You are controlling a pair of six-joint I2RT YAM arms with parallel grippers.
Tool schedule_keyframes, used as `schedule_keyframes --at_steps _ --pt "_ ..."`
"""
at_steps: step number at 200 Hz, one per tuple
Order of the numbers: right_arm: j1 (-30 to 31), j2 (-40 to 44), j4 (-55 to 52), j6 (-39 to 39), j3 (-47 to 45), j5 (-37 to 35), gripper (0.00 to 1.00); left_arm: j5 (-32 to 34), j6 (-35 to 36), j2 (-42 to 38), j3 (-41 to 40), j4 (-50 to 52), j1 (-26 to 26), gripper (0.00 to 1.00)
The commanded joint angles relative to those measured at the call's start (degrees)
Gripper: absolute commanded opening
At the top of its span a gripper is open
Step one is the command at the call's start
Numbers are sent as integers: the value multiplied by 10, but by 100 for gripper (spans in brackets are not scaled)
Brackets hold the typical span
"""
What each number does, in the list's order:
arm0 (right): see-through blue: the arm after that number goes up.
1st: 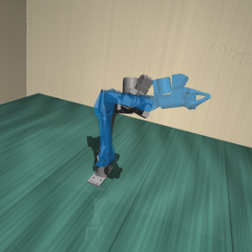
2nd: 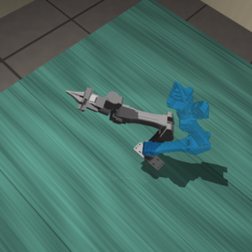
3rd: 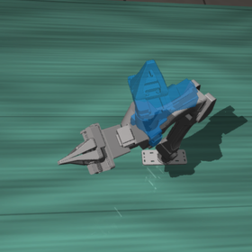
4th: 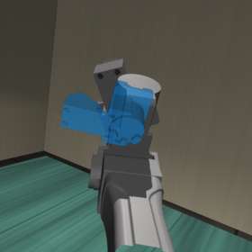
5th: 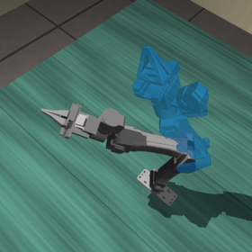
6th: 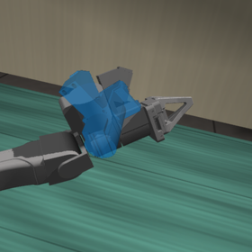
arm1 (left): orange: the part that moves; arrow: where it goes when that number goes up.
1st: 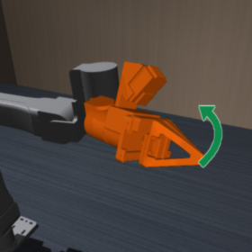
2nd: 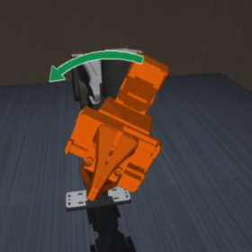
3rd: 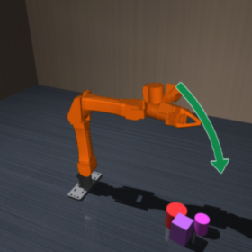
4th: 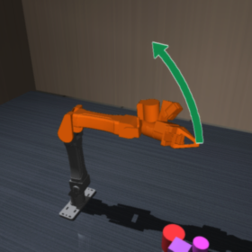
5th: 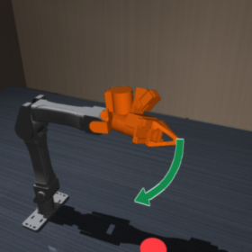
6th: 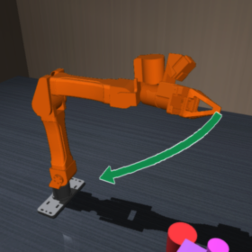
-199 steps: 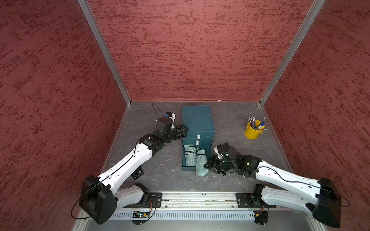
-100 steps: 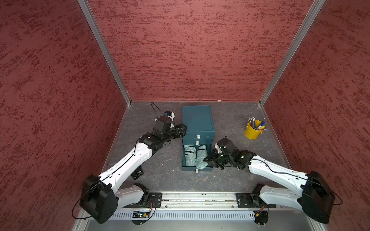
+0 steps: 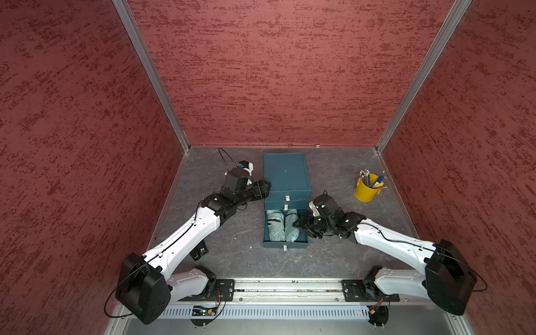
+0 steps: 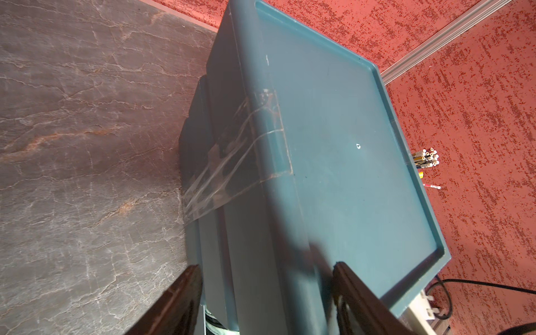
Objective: Place the umbrella in the drawer by color
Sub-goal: Place the umbrella in the drawer, then close the drawer in the storage box.
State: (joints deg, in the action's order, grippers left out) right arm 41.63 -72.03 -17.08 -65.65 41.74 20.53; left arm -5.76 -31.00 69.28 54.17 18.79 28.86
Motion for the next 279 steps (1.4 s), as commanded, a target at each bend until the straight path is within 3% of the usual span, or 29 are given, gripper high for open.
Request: schedule_keyframes --at_steps 1,21,36,61,90,105,125,151,175,195,224,245,279 --pt "-2 28 -28 45 26 -38 69 0 16 12 -8 33 -5 73" --pt "6 51 -75 74 40 -74 74 0 11 12 -4 36 -5 73" --pt "23 73 -111 99 48 -108 69 -1 7 10 0 38 -6 73" --pt "97 134 -123 130 29 -200 45 -1 4 2 11 43 -6 74" --pt "213 206 -46 151 -47 -281 10 7 5 -3 21 38 -7 79" --pt "276 221 -3 147 -90 -327 0 14 10 0 29 40 -9 79" --pt "356 196 28 133 -115 -397 0 16 8 7 33 28 -12 79" --pt "429 102 27 124 -84 -462 3 -6 1 16 32 1 -12 77" --pt "442 8 9 81 -55 -486 38 -14 -7 24 22 -26 -10 77" --pt "442 -51 0 36 -32 -492 59 -13 -6 38 22 -33 -9 76" --pt "445 -97 20 30 -18 -508 63 -3 8 53 21 -27 -11 74" --pt "463 -96 44 36 -30 -566 63 10 16 54 19 -16 -10 74" --pt "465 -95 100 75 -55 -603 62 35 30 59 22 1 -4 67"
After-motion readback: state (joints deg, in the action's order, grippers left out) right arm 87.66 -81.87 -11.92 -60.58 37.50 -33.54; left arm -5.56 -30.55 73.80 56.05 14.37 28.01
